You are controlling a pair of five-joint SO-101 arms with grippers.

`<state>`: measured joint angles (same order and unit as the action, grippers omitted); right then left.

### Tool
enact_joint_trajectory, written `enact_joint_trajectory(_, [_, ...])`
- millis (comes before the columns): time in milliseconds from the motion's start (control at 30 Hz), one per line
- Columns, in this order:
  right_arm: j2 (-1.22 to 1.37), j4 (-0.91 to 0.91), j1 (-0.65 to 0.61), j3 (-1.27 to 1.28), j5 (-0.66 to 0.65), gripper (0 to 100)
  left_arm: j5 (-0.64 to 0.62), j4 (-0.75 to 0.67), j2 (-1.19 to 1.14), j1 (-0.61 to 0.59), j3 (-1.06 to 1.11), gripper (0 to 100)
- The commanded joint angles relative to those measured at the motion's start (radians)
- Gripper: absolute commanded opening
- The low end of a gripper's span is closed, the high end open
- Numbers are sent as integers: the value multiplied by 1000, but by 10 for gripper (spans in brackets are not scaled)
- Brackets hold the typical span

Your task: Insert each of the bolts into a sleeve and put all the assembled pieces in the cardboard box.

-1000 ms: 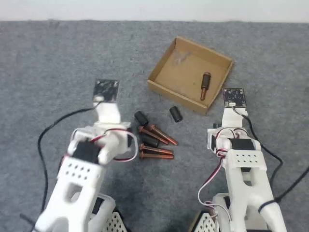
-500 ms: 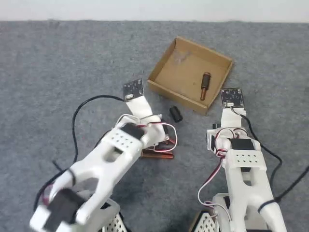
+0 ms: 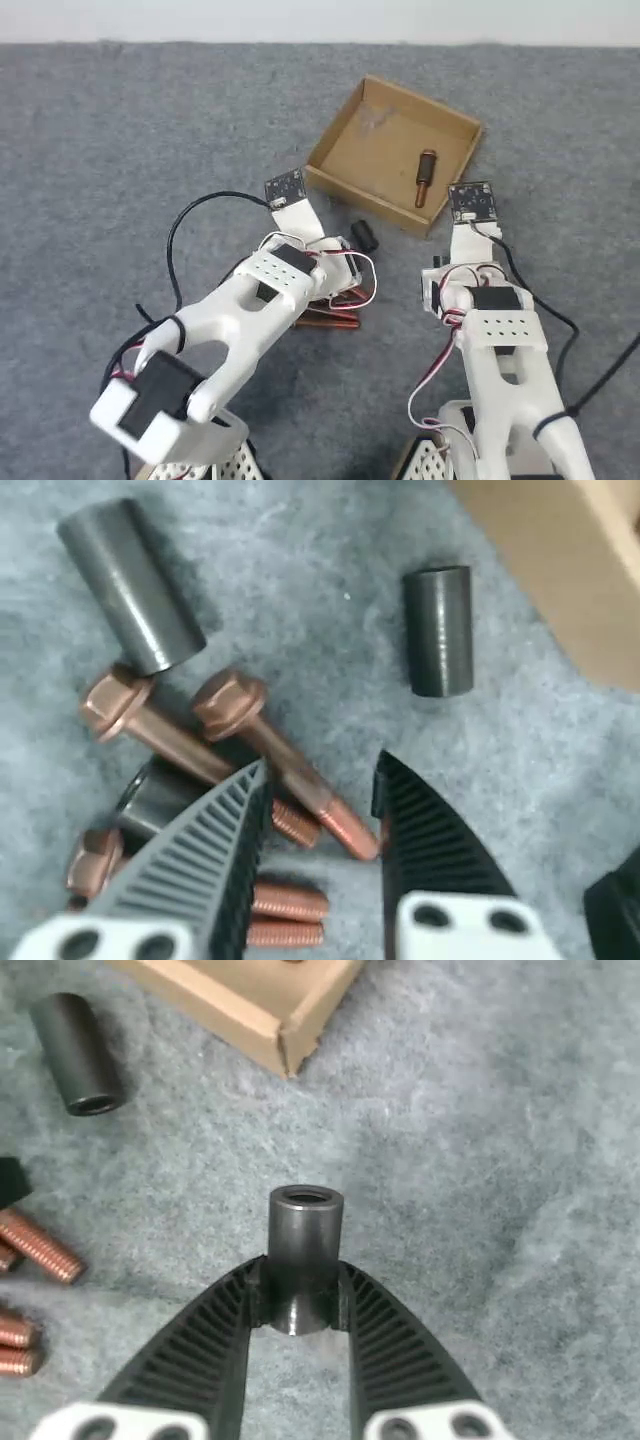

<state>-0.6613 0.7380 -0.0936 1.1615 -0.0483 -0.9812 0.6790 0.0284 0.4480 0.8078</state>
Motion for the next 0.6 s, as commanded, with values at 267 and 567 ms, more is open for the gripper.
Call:
enact_joint_trajectory(267, [-45, -10, -8, -8, -18, 6, -54, 55, -181, -75, -232, 122])
enact_joint_trajectory(567, [-45, -16, -8, -8, -18, 6, -49, 94, -227, -72, -288, 11])
